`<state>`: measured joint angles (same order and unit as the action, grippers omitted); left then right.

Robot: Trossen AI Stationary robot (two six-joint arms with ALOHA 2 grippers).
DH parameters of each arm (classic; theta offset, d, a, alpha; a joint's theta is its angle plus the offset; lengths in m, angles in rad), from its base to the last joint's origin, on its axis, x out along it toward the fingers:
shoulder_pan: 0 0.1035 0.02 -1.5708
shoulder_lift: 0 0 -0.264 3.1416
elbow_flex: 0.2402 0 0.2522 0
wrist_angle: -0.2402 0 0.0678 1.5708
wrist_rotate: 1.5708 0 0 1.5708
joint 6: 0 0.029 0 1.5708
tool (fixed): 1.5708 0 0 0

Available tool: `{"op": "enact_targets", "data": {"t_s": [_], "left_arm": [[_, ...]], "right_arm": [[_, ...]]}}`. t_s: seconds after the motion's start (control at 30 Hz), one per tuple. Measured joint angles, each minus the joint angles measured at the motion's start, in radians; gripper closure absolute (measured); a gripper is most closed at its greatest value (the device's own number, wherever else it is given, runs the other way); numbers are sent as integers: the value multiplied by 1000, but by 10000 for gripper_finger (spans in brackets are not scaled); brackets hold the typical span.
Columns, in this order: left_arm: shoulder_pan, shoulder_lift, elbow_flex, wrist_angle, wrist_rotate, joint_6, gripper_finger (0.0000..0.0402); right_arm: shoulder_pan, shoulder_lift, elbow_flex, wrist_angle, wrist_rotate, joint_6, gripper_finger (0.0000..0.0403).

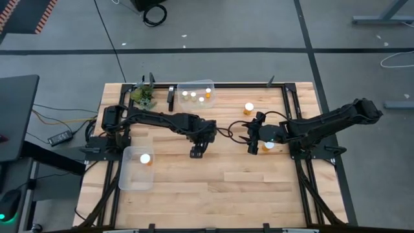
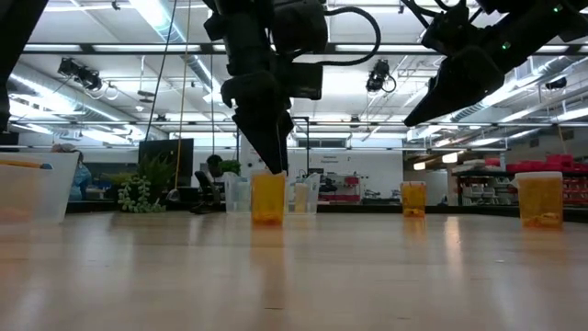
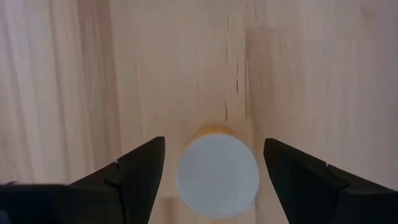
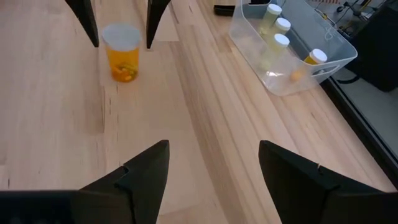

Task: Pick and place medicine bottles into bin by pill shape (circle, oval)
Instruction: Put the bottom left big orange pill bottle into the bottom transparent bin

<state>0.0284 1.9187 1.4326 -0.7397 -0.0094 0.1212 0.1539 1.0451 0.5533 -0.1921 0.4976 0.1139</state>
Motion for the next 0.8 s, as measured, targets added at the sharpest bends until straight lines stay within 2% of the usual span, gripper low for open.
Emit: {"op": "enact_targets", "data": {"t_s": [0.33,0.8], "left_arm": [[-3,4,0,-9,6,0,125],[-22,47,0,-25,5,-1,185]], "right_arm": [[0,0,0,0,0,6,148],[0,0,0,9,0,7,148]]}}
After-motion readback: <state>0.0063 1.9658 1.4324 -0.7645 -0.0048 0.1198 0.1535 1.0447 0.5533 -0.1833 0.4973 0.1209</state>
